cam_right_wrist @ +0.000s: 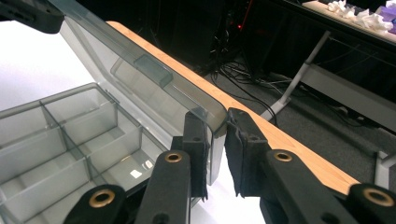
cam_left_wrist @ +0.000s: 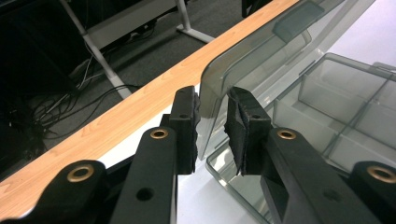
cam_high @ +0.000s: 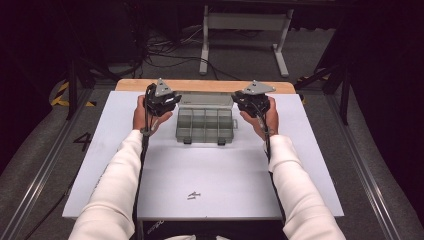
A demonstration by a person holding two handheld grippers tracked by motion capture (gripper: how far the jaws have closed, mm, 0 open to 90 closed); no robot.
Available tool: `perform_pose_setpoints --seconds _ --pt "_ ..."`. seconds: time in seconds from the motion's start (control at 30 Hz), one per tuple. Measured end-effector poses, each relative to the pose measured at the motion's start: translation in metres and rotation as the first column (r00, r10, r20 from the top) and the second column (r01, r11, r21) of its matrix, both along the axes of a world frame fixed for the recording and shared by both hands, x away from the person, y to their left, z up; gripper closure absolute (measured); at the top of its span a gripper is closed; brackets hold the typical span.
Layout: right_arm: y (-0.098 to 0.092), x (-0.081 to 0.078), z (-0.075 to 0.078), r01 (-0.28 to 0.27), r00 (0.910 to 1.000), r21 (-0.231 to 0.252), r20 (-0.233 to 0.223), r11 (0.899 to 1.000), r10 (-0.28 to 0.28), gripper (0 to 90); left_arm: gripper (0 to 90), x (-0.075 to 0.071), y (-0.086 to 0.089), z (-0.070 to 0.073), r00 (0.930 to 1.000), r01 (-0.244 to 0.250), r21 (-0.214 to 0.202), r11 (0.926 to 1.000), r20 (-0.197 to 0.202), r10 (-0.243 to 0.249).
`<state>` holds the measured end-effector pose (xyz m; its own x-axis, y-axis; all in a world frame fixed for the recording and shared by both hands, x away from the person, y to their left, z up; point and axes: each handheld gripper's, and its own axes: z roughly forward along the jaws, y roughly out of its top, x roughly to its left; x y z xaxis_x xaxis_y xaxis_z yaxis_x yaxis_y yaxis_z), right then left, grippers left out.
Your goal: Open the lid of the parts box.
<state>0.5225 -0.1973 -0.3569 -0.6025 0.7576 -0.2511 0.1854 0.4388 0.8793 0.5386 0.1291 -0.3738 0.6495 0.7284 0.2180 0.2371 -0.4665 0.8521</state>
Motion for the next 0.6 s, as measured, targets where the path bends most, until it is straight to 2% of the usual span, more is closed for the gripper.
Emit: perform_pose_setpoints --seconds 0.17,0.23,0.3,0.37,0.43,0.53,0.6 --pt "-0.001 0.005 -0.001 0.014 0.9999 0.009 0.002 1.0 -0.014 80.2 74.0 0.003 -0.002 -0.001 0.9999 -0.01 0.004 0.9999 -0.003 0.01" --pt "-0.002 0.008 -0.003 0.023 0.9997 0.04 -0.007 0.999 -0.023 80.2 74.0 0.005 -0.002 -0.002 0.9999 -0.017 -0.001 0.9999 -0.002 0.017" --pt "-0.002 0.01 -0.006 0.035 0.9994 0.043 -0.004 0.998 -0.035 80.4 74.0 0.006 -0.003 -0.004 0.9996 -0.027 0.013 0.9996 -0.001 0.027" --pt "-0.002 0.011 -0.007 0.049 0.9987 0.039 0.009 0.998 -0.05 80.6 74.1 0.008 -0.004 -0.007 0.9993 -0.036 -0.005 0.9993 -0.01 0.036" --pt "-0.001 0.012 -0.008 0.06 0.9979 0.049 0.021 0.997 -0.061 81.7 74.2 0.01 -0.006 -0.01 0.9987 -0.05 -0.003 0.9988 -0.007 0.05" --pt "0.002 0.013 -0.01 0.071 0.9968 0.048 0.034 0.996 -0.072 82.1 73.6 0.011 -0.008 -0.013 0.9975 -0.07 -0.022 0.9973 0.0 0.07" --pt "0.001 0.014 -0.012 0.071 0.9965 0.066 0.038 0.995 -0.074 82.5 73.7 0.012 -0.008 -0.015 0.9968 -0.08 -0.042 0.9959 0.004 0.08"
